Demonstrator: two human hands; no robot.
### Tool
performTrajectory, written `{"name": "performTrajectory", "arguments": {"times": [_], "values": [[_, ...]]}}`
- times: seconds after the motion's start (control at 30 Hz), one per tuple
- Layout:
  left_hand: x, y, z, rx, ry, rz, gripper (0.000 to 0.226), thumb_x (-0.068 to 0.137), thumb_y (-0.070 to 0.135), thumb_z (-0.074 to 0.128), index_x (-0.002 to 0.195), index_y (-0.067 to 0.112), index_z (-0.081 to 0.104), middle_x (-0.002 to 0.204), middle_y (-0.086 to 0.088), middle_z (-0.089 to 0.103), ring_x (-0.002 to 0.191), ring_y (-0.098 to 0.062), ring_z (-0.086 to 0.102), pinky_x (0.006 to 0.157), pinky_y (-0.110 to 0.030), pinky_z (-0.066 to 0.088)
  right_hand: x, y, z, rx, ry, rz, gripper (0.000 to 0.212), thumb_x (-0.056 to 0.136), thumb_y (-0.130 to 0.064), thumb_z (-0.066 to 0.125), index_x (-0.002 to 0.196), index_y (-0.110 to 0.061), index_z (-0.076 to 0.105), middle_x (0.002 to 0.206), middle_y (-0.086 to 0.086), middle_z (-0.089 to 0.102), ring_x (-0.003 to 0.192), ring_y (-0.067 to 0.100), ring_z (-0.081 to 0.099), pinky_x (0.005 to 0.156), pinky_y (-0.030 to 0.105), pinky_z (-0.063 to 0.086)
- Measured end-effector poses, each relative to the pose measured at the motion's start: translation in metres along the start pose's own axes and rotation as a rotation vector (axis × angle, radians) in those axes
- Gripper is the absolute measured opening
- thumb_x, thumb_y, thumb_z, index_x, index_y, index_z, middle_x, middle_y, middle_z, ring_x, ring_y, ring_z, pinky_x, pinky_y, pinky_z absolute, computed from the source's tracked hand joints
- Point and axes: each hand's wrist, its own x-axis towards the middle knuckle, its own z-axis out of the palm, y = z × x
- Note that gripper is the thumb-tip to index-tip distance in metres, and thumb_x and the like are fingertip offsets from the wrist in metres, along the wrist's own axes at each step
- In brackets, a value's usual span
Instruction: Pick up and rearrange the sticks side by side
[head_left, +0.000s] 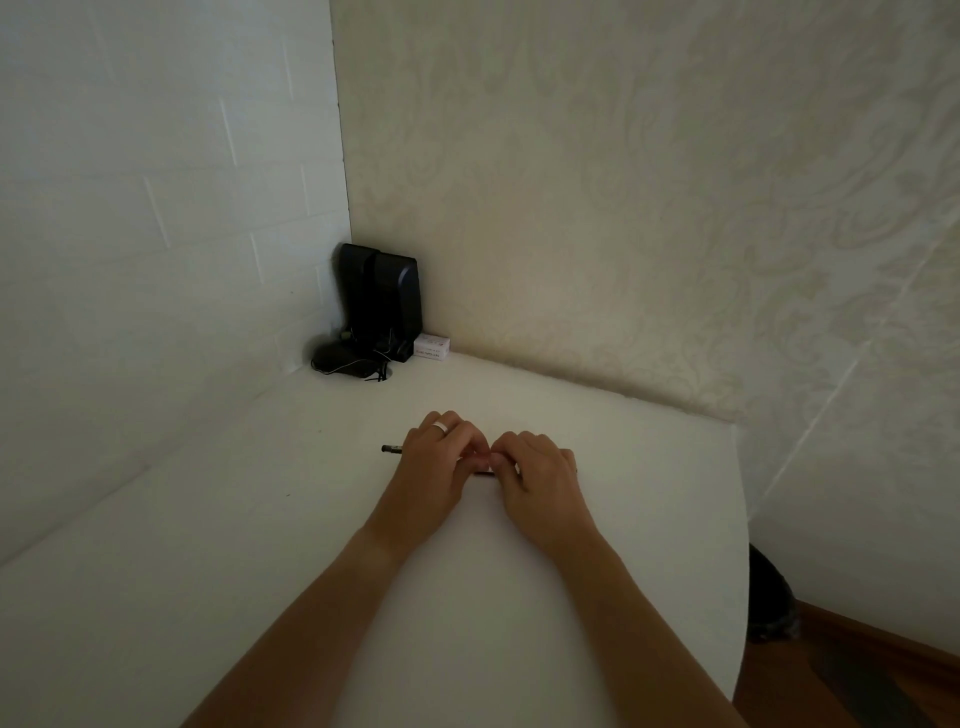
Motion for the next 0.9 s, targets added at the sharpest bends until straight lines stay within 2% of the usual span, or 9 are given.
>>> {"name": "performTrajectory", "arguments": {"times": [0.1,0.3,0.43,0.53,0.63,0.73,0.9], "values": [[0.0003,0.0001,-0.0007,-0.003,-0.002,0.0,0.008,0.091,0.024,0.066,0.088,0.026,0.059,0.088,0.018,0.051,0.087,-0.006,0.047,0.078,-0.029,0.039,0.0002,-0.001,-0.0003,0.007,0.026,-0.002,0.021,0.097,-0.032,0.039,0.082,-0.025,0.053,0.072,-0.008,0.05,0.075,0.012,0.044,0.075,0.035,0.036],[-0.0006,-0.0025,0.0015,0.041,0.012,-0.039,0.013,0.094,0.028,0.062,0.106,0.025,0.063,0.099,0.012,0.062,0.094,-0.007,0.053,0.078,-0.031,0.041,0.0009,0.0031,-0.0034,0.019,0.102,0.011,0.008,0.097,-0.021,0.05,0.092,-0.025,0.054,0.084,-0.009,0.056,0.078,0.013,0.049,0.072,0.033,0.038],[-0.0009,-0.004,0.0001,0.098,0.047,-0.036,0.011,0.094,0.024,0.06,0.097,0.021,0.071,0.089,0.006,0.066,0.084,-0.015,0.058,0.072,-0.035,0.042,0.0009,0.0035,-0.003,-0.006,0.116,0.002,0.009,0.097,-0.025,0.048,0.092,-0.025,0.055,0.082,-0.007,0.054,0.075,0.015,0.048,0.068,0.033,0.039],[-0.0018,-0.0049,-0.0019,0.111,0.084,-0.04,0.013,0.093,0.024,0.062,0.095,0.019,0.074,0.085,0.004,0.066,0.08,-0.015,0.058,0.071,-0.032,0.04,0.0008,0.0015,-0.0013,-0.028,0.087,-0.014,0.013,0.098,-0.026,0.044,0.089,-0.024,0.054,0.075,-0.008,0.05,0.072,0.015,0.044,0.066,0.03,0.032],[-0.0014,-0.0027,-0.0032,0.113,0.088,-0.018,0.013,0.09,0.021,0.063,0.094,0.017,0.075,0.083,0.003,0.066,0.079,-0.015,0.057,0.07,-0.032,0.041,0.0011,0.0018,-0.0014,-0.014,0.067,-0.021,0.018,0.098,-0.026,0.04,0.084,-0.024,0.051,0.071,-0.011,0.047,0.069,0.015,0.041,0.066,0.032,0.033],[-0.0014,0.001,-0.0054,0.12,0.107,0.001,0.01,0.085,0.011,0.071,0.093,0.017,0.075,0.081,0.004,0.065,0.079,-0.013,0.053,0.071,-0.03,0.04,0.0018,0.0008,-0.0018,0.015,0.027,-0.006,0.02,0.096,-0.029,0.036,0.083,-0.025,0.05,0.071,-0.011,0.049,0.071,0.016,0.041,0.069,0.033,0.034],[-0.0019,0.0038,-0.0071,0.119,0.115,0.018,0.011,0.083,0.01,0.073,0.091,0.017,0.076,0.078,0.005,0.064,0.078,-0.012,0.052,0.072,-0.028,0.038,0.0013,0.0009,-0.0043,0.019,-0.029,0.031,0.021,0.1,-0.023,0.038,0.083,-0.023,0.049,0.074,-0.008,0.052,0.075,0.017,0.043,0.07,0.033,0.028]]}}
